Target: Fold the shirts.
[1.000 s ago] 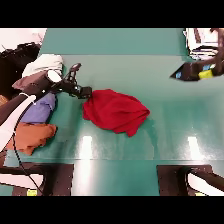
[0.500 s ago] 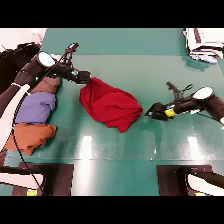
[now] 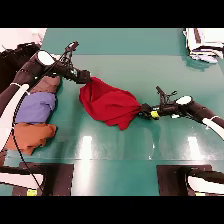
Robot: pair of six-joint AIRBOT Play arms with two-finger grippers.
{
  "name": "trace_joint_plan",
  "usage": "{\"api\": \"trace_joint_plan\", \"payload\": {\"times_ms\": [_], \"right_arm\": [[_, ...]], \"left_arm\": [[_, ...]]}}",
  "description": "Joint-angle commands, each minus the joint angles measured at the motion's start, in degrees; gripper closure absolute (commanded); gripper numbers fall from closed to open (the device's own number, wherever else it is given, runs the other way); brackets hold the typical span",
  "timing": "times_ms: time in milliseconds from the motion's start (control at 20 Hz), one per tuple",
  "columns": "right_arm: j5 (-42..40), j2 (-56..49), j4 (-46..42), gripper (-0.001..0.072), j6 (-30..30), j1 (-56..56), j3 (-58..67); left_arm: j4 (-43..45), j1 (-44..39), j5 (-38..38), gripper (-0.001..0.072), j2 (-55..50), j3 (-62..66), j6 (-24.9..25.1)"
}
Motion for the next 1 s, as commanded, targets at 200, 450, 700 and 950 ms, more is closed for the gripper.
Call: {"api": "trace_joint_plan", "payload": {"times_ms": [200,450,700,950], "right_arm": [[-0.98,8.59,-5.44,0.0700,-2.36,-2.60,10.49],[5.88,25.75,-21.51,0.0700,5.31,-9.14,27.78],[13.33,36.26,-29.49,0.0700,9.90,-10.62,39.80],[23.10,36.26,-34.38,0.0701,14.53,-10.60,47.47]], "left_arm": [[3.89,0.04,-0.55,0.0684,9.99,4.02,0.00],[4.00,0.04,-1.05,0.0684,26.97,16.20,0.02],[0.90,0.02,-1.09,0.0684,38.29,23.93,0.00],[-1.38,0.04,-2.99,0.0684,39.52,26.80,-0.02]]}}
